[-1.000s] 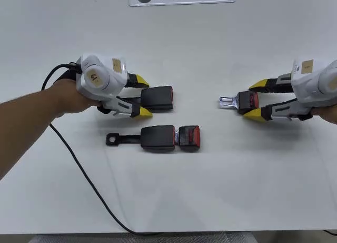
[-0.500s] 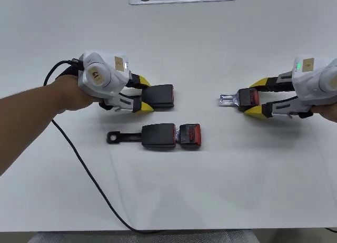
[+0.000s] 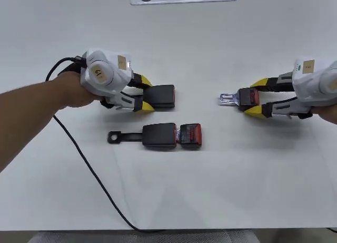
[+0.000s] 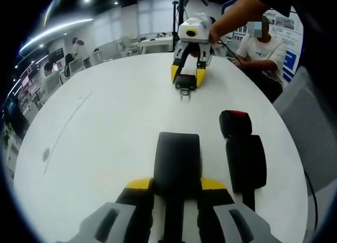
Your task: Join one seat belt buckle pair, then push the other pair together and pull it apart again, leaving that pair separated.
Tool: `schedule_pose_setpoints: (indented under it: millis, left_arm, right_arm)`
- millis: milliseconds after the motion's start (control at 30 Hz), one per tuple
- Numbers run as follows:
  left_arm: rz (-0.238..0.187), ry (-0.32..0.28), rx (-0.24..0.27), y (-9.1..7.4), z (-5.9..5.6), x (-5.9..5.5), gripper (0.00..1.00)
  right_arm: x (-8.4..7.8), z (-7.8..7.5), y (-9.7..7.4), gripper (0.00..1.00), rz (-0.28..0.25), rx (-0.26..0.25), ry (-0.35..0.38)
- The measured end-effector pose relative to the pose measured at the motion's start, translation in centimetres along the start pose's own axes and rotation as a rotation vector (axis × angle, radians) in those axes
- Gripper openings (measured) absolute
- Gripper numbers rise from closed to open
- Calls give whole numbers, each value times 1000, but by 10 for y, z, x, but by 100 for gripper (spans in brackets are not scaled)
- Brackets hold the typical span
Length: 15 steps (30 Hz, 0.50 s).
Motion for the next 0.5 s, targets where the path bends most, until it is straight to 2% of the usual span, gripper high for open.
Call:
schedule_pose_setpoints:
  millis: [500]
  left_arm:
    - [18, -6, -2, -1, -3, -2, 33]
  right_arm:
    - [12, -1, 14, 34, -15, 5, 0]
Point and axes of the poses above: the centre of the closed fingertips' face, and the gripper's own axes: y roughly forward along the fingers, z roughly to its left, x roughly out of its top, the point moved 6 cm from there along -y, roughly backward along the fingers, and after that the axes turned 2 degrees about z, right-handed, at the moved point
